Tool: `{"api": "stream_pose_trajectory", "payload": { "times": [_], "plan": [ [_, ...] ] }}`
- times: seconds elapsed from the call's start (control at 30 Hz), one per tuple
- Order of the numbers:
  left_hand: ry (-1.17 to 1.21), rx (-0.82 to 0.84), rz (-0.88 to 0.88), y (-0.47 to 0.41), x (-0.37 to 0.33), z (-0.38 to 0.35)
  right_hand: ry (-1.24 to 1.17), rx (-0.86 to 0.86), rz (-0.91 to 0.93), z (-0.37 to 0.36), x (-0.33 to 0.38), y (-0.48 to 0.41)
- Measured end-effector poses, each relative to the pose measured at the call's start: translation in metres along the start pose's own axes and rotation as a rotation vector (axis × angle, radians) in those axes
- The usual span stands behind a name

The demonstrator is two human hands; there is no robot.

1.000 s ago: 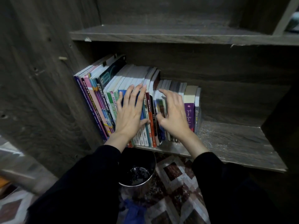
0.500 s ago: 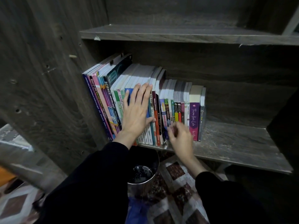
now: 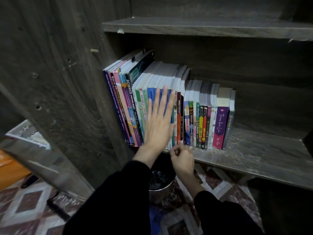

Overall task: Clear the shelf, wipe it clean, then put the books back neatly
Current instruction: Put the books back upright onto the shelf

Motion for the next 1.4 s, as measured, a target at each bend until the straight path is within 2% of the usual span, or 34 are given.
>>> {"api": "stream_pose_trajectory", "payload": {
  "times": [0.07, 0.13, 0.17, 0.23, 0.3, 0.37, 0.4, 0.5, 0.6, 0.77, 0.83, 0.9, 0.97, 1.03, 1.1, 1.13, 1.2, 1.27, 1.4],
  "plan": [
    [0.139, -0.046, 0.144, 0.033, 0.000, -0.006, -0.124, 0.027, 0.007, -0.003, 0.015, 0.004],
    [0.354, -0.025, 0.367, 0.065, 0.005, -0.012, -0.289, 0.125, -0.081, -0.009, 0.029, 0.006],
    [0.507, 0.027, 0.532, 0.075, 0.008, -0.014, -0.378, 0.211, -0.160, -0.014, 0.035, 0.007],
    [0.813, 0.178, 0.973, 0.085, 0.020, -0.022, -0.609, 0.410, -0.342, -0.030, 0.047, 0.015],
    [1.184, 0.174, 1.344, 0.084, 0.033, -0.036, -0.782, 0.511, -0.449, -0.043, 0.055, 0.021],
    [1.443, 0.086, 1.481, 0.079, 0.046, -0.046, -0.883, 0.536, -0.499, -0.051, 0.059, 0.023],
    [1.491, 0.075, 1.503, 0.077, 0.050, -0.047, -0.937, 0.535, -0.538, -0.055, 0.061, 0.023],
    [1.446, 0.174, 1.493, 0.074, 0.056, -0.039, -1.051, 0.515, -0.607, -0.060, 0.065, 0.022],
    [1.490, 0.221, 1.460, 0.070, 0.059, -0.031, -1.035, 0.535, -0.587, -0.063, 0.072, 0.024],
    [1.361, 0.290, 1.425, 0.069, 0.055, -0.034, -0.849, 0.678, -0.515, -0.046, 0.059, 0.019],
    [1.264, 0.279, 1.398, 0.069, 0.049, -0.039, -0.752, 0.654, -0.479, -0.032, 0.055, 0.014],
    [0.994, 0.223, 1.302, 0.071, 0.036, -0.033, -0.706, 0.484, -0.412, -0.013, 0.050, 0.006],
    [0.848, 0.088, 1.056, 0.069, 0.011, -0.020, -0.714, 0.221, -0.286, 0.014, 0.041, -0.002],
    [0.920, 0.072, 0.783, 0.064, -0.021, -0.013, -0.682, -0.086, -0.147, 0.049, 0.028, -0.009],
    [0.965, 0.135, 0.649, 0.054, -0.046, -0.018, -0.616, -0.368, -0.044, 0.083, 0.013, -0.015],
    [0.953, 0.169, 0.604, 0.048, -0.055, -0.021, -0.587, -0.471, -0.023, 0.099, 0.007, -0.017],
    [0.905, 0.233, 0.542, 0.038, -0.072, -0.021, -0.514, -0.556, -0.028, 0.126, -0.003, -0.024],
    [0.858, 0.257, 0.483, 0.028, -0.084, -0.017, -0.397, -0.503, -0.059, 0.144, -0.011, -0.038],
    [0.816, 0.248, 0.427, 0.004, -0.093, -0.011, -0.286, -0.161, -0.043, 0.151, -0.012, -0.072]
  ]
}}
Point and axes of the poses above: each hand's wrist, its own y-axis away from the middle knuckle, its own z-axis out of the back of the hand, x = y × z, the point moved 3 cm from there along -y, towards the middle knuckle, and after that the axes turned 8 degrees about -y, right-handed, at the moved point
